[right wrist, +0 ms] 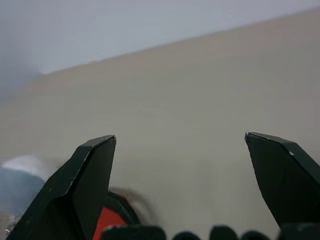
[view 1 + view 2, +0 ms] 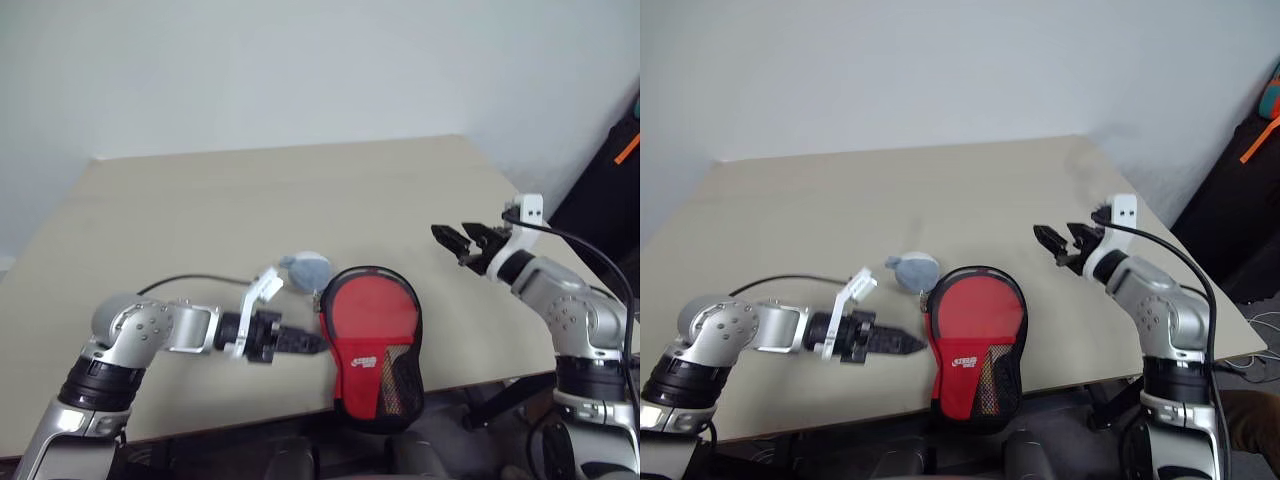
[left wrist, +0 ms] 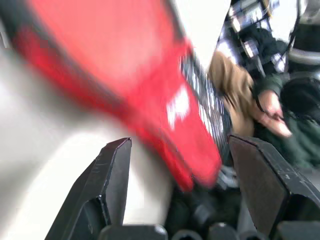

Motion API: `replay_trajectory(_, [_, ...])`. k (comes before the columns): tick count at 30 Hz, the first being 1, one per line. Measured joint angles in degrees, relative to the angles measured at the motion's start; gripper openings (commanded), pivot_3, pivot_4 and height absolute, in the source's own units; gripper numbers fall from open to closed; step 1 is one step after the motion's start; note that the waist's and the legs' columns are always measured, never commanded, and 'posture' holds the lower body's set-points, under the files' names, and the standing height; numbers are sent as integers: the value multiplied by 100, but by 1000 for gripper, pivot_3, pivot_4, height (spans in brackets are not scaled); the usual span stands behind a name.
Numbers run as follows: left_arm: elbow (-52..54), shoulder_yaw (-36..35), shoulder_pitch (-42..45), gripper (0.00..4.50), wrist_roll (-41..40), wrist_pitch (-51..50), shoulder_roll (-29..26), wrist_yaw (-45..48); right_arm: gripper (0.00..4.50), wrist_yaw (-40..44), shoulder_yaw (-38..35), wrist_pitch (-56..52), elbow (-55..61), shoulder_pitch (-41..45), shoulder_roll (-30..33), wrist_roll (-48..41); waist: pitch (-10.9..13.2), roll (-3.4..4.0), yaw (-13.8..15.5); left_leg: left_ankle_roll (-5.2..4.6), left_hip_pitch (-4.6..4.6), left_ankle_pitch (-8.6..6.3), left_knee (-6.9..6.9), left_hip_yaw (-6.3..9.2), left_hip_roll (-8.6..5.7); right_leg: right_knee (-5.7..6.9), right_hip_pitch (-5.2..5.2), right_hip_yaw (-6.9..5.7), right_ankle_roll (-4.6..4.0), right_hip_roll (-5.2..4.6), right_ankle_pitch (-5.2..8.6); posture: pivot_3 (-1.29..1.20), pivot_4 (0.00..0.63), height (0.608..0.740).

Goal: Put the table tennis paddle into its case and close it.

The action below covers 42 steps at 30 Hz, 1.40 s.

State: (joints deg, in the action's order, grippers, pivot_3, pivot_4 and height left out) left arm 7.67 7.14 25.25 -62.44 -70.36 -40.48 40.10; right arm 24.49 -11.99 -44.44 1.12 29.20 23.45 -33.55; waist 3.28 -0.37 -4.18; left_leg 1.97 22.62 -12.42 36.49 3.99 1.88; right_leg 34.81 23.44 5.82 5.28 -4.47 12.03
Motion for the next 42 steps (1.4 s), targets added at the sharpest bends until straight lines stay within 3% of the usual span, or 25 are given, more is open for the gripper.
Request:
replay_trajectory(3, [219, 393, 171, 3214, 559, 545, 501, 176, 4500, 94, 192, 177, -301, 433, -100, 117, -3, -5, -1, -3, -1, 1, 0, 3, 0, 1, -7, 2, 0, 3, 0, 0, 0, 740])
replay_trajectory(8, [125, 1689, 131, 3214, 2064, 1506, 1100, 214, 4500, 99, 383, 415, -1099, 823, -294, 402, -2, -2, 0, -5, 2, 2, -24, 2, 0, 2, 3, 81, 1, 52, -1, 0, 0, 740])
replay_trajectory(11, [-258, 1860, 127, 3214, 2616, 2002, 1425, 226, 4500, 186, 406, 484, -1261, 955, -383, 435, -3, -2, -2, -6, -1, 3, -29, 2, 0, 5, 4, 91, 2, 57, -1, 0, 0, 740])
replay_trajectory(16, [-290, 2289, 58, 3214, 3596, 2842, 1361, 399, 4500, 464, 872, 593, -1696, 1302, -590, 723, -16, 11, -62, -12, -17, 7, -16, -7, 0, 5, -15, 114, 3, 66, -1, 0, 0, 740])
replay_trajectory(28, [-282, 2188, -67, 3214, 4125, 2902, 1570, 631, 4500, 1769, 1787, 488, -4250, 3072, -1878, 1178, -50, 17, -161, -26, -12, 15, 7, 18, -1, 19, -37, 113, 19, 81, -10, 0, 0, 740])
replay_trajectory(33, [-262, 2054, -197, 3214, 4162, 2885, 1680, 607, 4500, 2231, 2045, 651, -5474, 3274, -2163, 1594, -53, 15, -164, -25, -12, 15, 11, 26, -5, 19, -44, 113, 19, 82, -11, 0, 0, 740])
replay_trajectory(42, [-148, 1872, -383, 3214, 4178, 2793, 1806, 496, 4500, 2600, 2052, 992, -6545, 3657, -2472, 2188, -55, 20, -169, -24, -13, 14, 10, 34, -6, 37, -35, 113, 23, 88, -12, 0, 0, 740])
